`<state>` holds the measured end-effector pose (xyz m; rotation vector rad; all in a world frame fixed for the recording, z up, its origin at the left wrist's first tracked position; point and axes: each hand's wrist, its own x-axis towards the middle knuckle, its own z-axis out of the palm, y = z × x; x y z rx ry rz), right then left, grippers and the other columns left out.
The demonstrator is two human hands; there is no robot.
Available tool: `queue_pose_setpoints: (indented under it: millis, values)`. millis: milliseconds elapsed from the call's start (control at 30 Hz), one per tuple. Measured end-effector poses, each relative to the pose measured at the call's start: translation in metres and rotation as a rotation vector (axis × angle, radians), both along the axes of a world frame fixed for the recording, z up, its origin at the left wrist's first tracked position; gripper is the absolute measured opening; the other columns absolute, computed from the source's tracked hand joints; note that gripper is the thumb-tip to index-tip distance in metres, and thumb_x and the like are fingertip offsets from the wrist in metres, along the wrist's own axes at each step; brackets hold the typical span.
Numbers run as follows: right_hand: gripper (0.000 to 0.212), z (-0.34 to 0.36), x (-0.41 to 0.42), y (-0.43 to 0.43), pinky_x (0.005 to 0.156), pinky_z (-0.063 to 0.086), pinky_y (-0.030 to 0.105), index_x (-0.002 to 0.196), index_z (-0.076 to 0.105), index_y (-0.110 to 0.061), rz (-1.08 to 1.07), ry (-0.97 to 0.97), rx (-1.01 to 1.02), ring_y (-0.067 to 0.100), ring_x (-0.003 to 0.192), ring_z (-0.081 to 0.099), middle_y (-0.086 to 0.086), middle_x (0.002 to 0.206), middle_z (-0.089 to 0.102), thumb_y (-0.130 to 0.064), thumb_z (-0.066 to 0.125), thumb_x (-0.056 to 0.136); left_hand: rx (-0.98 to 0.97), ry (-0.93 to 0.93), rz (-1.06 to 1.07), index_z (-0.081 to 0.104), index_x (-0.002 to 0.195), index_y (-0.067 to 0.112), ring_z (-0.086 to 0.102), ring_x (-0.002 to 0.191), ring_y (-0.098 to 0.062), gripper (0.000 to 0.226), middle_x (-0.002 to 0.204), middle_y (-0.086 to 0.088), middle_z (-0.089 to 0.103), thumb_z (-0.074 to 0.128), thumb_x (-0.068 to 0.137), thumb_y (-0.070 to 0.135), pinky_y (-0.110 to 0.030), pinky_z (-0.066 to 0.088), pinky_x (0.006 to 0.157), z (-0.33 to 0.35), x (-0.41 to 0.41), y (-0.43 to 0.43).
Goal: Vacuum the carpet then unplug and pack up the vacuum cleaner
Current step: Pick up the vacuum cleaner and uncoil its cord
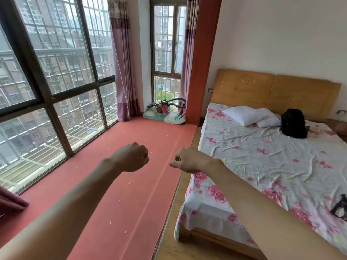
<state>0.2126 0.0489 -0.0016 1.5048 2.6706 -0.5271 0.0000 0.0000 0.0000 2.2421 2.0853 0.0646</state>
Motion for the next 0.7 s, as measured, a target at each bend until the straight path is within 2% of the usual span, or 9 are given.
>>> queue_pose_setpoints:
  millis: [67, 233, 467, 533, 633, 700]
  values:
    - [0.047, -0.004, 0.002, 0.007, 0.085, 0.053, 0.04, 0.102, 0.07, -0.005, -0.016, -0.034, -0.032, 0.027, 0.093, 0.063, 0.012, 0.103, 0.068, -0.048, 0.051, 0.097, -0.016, -0.023, 0.012, 0.071, 0.1, 0.013, 0.065, 0.089, -0.03, 0.027, 0.1, -0.009, 0.07, 0.051, 0.099, 0.032, -0.036, 0.054, 0.077, -0.008, -0.001, 0.01]
    - [0.046, -0.021, 0.014, 0.041, 0.089, 0.053, 0.042, 0.105, 0.071, -0.006, -0.032, -0.041, -0.052, 0.027, 0.095, 0.064, 0.012, 0.107, 0.068, -0.047, 0.052, 0.097, -0.038, -0.048, 0.021, 0.072, 0.101, 0.017, 0.064, 0.091, -0.028, 0.025, 0.102, -0.008, 0.069, 0.052, 0.099, 0.033, -0.03, 0.048, 0.073, -0.03, 0.005, 0.039]
    - [0.043, -0.034, 0.017, 0.103, 0.083, 0.054, 0.04, 0.097, 0.07, -0.004, 0.04, -0.056, -0.066, 0.028, 0.091, 0.065, 0.012, 0.098, 0.07, -0.043, 0.053, 0.097, -0.114, -0.093, 0.088, 0.071, 0.1, 0.011, 0.065, 0.091, -0.031, 0.025, 0.1, -0.011, 0.071, 0.054, 0.098, 0.029, -0.035, 0.054, 0.079, -0.031, 0.017, 0.076]
    - [0.041, -0.036, 0.012, 0.121, 0.08, 0.053, 0.037, 0.099, 0.071, -0.006, 0.067, -0.056, -0.075, 0.027, 0.092, 0.064, 0.011, 0.099, 0.07, -0.043, 0.053, 0.097, -0.134, -0.095, 0.114, 0.071, 0.1, 0.011, 0.065, 0.091, -0.03, 0.026, 0.098, -0.01, 0.072, 0.054, 0.099, 0.03, -0.036, 0.054, 0.08, -0.028, 0.019, 0.086]
    - [0.04, -0.041, 0.0, 0.145, 0.084, 0.053, 0.039, 0.104, 0.072, -0.006, 0.115, -0.027, -0.079, 0.027, 0.094, 0.064, 0.012, 0.102, 0.07, -0.042, 0.053, 0.097, -0.133, -0.079, 0.15, 0.071, 0.101, 0.014, 0.064, 0.091, -0.029, 0.026, 0.099, -0.008, 0.07, 0.053, 0.099, 0.033, -0.034, 0.054, 0.079, -0.026, 0.019, 0.096]
    - [0.045, -0.045, -0.008, 0.157, 0.076, 0.053, 0.037, 0.091, 0.069, -0.003, 0.148, 0.009, -0.074, 0.026, 0.083, 0.063, 0.012, 0.091, 0.069, -0.044, 0.051, 0.098, -0.138, -0.077, 0.177, 0.071, 0.102, 0.015, 0.064, 0.092, -0.029, 0.026, 0.101, -0.009, 0.07, 0.053, 0.099, 0.034, -0.034, 0.053, 0.079, -0.026, 0.015, 0.1]
